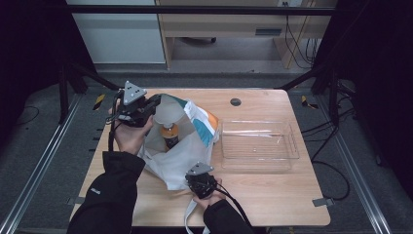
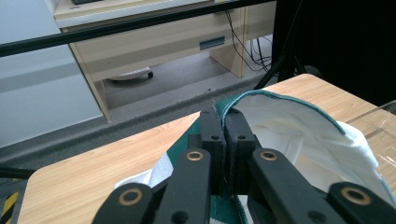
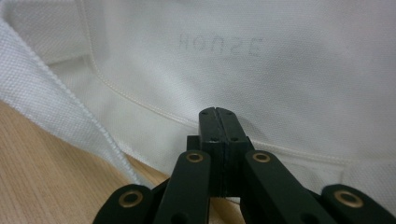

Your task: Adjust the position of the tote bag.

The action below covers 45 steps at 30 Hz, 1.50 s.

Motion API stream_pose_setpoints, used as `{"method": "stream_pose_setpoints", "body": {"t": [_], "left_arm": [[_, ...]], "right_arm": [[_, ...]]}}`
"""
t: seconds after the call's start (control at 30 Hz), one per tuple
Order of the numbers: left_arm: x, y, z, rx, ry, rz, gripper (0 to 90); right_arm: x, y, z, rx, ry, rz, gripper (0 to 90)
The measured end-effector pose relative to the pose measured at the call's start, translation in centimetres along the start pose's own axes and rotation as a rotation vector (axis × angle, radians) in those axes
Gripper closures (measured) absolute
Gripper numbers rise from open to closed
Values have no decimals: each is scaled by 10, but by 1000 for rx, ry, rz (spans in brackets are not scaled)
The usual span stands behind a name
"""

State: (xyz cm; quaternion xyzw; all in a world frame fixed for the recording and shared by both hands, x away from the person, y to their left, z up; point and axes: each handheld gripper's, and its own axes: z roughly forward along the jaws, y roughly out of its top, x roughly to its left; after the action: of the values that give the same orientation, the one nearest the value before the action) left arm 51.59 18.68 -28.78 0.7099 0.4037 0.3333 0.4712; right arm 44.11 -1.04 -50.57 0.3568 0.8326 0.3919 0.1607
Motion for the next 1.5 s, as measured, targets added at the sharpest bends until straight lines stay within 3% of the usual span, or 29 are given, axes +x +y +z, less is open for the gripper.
{"method": "stream_pose_setpoints", "body": {"t": [0.97,1.23,1.5], "left_arm": [[15,-2,44,-1,48,-44,878],[28,-6,59,14,56,-70,878],[34,-12,74,54,72,-66,878]], "right_arm": [[-1,1,1,-1,9,3,900],[-1,1,2,0,10,0,900],[-1,2,2,0,10,2,900]]}}
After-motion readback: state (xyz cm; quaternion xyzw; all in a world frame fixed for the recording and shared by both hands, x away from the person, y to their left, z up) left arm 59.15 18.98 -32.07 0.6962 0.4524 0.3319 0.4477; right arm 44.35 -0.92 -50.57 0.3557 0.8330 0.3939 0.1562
